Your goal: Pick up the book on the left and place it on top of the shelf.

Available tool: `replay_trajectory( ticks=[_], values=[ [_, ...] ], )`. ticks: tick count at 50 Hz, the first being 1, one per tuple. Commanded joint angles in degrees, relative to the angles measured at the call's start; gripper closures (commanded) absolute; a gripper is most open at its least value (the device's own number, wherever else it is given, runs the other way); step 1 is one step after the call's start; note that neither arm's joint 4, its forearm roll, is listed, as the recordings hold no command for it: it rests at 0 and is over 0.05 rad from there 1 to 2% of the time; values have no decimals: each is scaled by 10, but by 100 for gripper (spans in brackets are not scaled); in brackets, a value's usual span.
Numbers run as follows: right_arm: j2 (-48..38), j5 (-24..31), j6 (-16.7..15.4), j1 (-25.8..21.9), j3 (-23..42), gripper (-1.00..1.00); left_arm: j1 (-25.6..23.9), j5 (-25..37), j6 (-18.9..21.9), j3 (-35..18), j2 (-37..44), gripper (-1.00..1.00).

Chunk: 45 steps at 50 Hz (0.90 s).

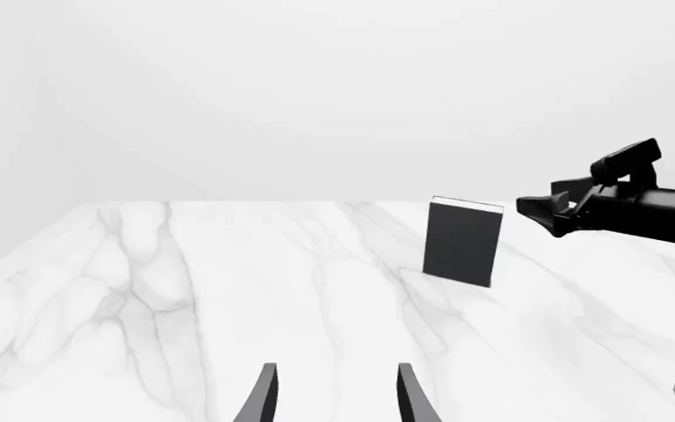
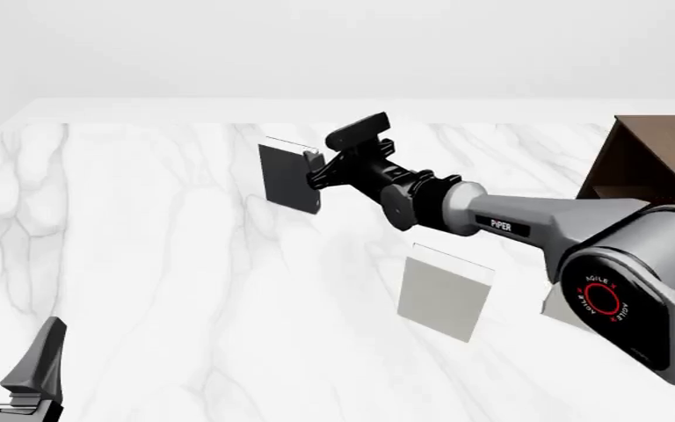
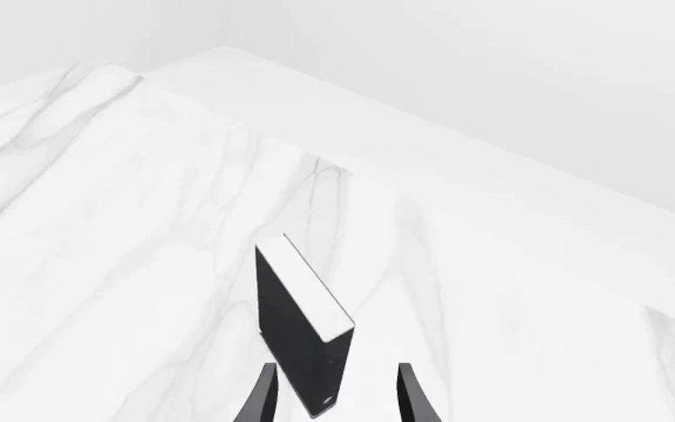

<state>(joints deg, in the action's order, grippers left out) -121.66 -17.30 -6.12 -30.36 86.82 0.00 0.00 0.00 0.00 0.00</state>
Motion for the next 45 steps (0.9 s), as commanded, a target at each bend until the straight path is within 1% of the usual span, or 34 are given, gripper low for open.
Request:
replay_trajectory(
  ticks=[1,16,37,45],
  values=[
    [-29,-1,7,-2,22,-100,0,0,0,0,0,-100],
    [-65,3,11,0,59,-100,0,0,0,0,0,-100],
    [-98,6,17,0,85,-100,0,0,0,0,0,-100],
    [-117,15,18,1,105,-100,0,0,0,0,0,-100]
  ],
)
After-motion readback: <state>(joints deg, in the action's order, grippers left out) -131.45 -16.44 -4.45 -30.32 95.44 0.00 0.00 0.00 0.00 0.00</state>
